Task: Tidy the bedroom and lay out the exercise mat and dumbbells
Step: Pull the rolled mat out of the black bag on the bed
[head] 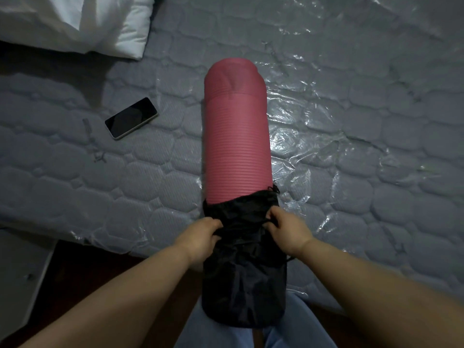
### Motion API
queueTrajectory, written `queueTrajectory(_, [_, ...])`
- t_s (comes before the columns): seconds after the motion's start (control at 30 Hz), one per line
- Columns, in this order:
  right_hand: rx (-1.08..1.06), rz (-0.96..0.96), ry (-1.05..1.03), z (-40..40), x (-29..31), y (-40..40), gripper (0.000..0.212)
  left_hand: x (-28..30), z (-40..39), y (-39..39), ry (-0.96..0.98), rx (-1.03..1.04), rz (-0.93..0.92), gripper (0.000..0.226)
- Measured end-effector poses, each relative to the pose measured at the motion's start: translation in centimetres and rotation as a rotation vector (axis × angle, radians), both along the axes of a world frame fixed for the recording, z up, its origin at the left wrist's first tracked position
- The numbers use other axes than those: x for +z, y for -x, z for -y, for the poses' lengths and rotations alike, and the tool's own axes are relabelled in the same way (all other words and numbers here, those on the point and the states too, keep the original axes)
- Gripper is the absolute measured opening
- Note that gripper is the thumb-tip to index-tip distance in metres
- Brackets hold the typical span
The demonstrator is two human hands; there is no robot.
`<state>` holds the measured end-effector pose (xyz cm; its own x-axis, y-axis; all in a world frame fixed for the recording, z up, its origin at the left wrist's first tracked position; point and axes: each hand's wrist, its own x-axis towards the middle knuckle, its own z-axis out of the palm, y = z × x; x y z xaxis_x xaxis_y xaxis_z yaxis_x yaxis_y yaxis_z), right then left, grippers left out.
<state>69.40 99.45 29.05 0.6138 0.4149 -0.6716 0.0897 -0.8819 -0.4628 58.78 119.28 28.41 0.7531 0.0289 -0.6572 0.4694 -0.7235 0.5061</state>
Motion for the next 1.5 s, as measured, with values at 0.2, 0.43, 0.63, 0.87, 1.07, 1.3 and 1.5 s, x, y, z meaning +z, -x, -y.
queueTrajectory(0.2, [0.080, 0.047, -0.044, -3.2, 1.2, 4.2, 0.017, -0.3, -2.5, 3.1, -0.007, 0.089, -0.089, 0.039])
queueTrajectory(0.43, [0.120, 0.091, 0.054, -2.7, 2.5, 4.5, 0.021, 0.0, -1.3, 3.6, 0.032, 0.143, -0.120, 0.030])
queueTrajectory(0.63, [0.094, 0.015, -0.185, -8.2, 3.0, 4.4, 0.018, 2.2, -1.7, 4.0, 0.067, 0.282, 0.061, 0.052])
queueTrajectory(0.87, [-0.098, -0.001, -0.306, -6.0, 2.1, 5.1, 0.038, 3.2, -2.0, 5.0, -0.135, 0.322, 0.090, 0.040])
queueTrajectory(1.07, [0.029, -0.014, -0.122, -1.9, -0.7, 4.4, 0.059, 3.6, -0.7, 4.7, -0.225, 0.417, 0.189, 0.069])
queueTrajectory(1.3, [-0.023, 0.193, -0.178, -4.5, -2.7, 4.1, 0.012, 2.2, -1.9, 3.2, -0.344, 0.028, 0.211, 0.048])
queueTrajectory(1.5, [0.114, 0.018, -0.059, -3.7, -2.2, 8.0, 0.008, 1.2, -5.2, 3.6, -0.303, -0.121, 0.053, 0.031])
